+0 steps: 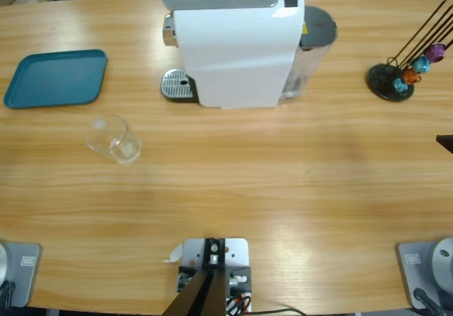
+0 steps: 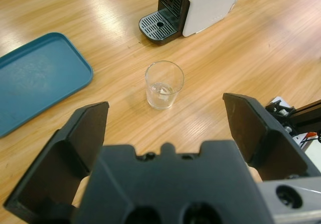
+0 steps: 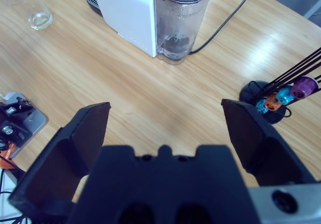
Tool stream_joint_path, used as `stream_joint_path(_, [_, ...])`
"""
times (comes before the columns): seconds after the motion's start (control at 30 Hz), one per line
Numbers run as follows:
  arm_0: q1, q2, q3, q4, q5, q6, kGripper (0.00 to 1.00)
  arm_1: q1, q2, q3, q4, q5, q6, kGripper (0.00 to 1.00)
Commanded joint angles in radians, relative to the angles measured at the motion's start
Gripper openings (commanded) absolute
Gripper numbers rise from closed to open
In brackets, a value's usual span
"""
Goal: Pour coffee
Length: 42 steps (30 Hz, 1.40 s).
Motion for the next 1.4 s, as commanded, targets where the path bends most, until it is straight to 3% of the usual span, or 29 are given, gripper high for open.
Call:
stream_joint_path(0.03, [-0.007, 0.019, -0.011, 0.013, -0.011, -0.008, 1.0, -0.014, 0.001, 0.032, -0.006, -0.015, 0.012, 1.0])
stream_joint_path(0.4, [-0.007, 0.015, -0.013, 0.01, -0.012, -0.015, 1.0, -0.014, 0.003, 0.031, -0.005, -0.015, 0.012, 1.0])
stream_joint_path(0.5, [-0.007, 0.03, -0.071, 0.011, -0.01, -0.016, 1.0, -0.014, 0.006, 0.031, -0.005, -0.015, 0.011, 1.0])
stream_joint_path(0.6, [-0.006, 0.155, -0.19, 0.017, -0.013, -0.037, 1.0, -0.014, 0.013, 0.029, -0.005, -0.015, 0.013, 1.0])
stream_joint_path(0.73, [0.024, 0.406, -0.445, 0.06, -0.045, -0.192, 1.0, -0.014, 0.019, 0.026, -0.003, -0.015, 0.013, 1.0])
stream_joint_path(0.87, [0.11, 0.635, -0.595, 0.058, -0.288, -0.304, 1.0, -0.014, 0.023, 0.026, -0.003, -0.015, 0.013, 1.0])
stream_joint_path(0.97, [0.143, 0.769, -0.664, 0.058, -0.41, -0.379, 1.0, -0.014, 0.014, 0.027, -0.002, -0.015, 0.012, 1.0])
stream_joint_path(1.17, [0.162, 0.897, -0.715, 0.012, -0.405, -0.512, 0.991, -0.014, 0.033, 0.022, -0.002, -0.009, 0.012, 1.0])
stream_joint_path(1.4, [0.173, 1.036, -0.728, -0.053, -0.453, -0.53, 0.987, -0.012, 0.032, 0.023, -0.001, -0.009, 0.011, 1.0])
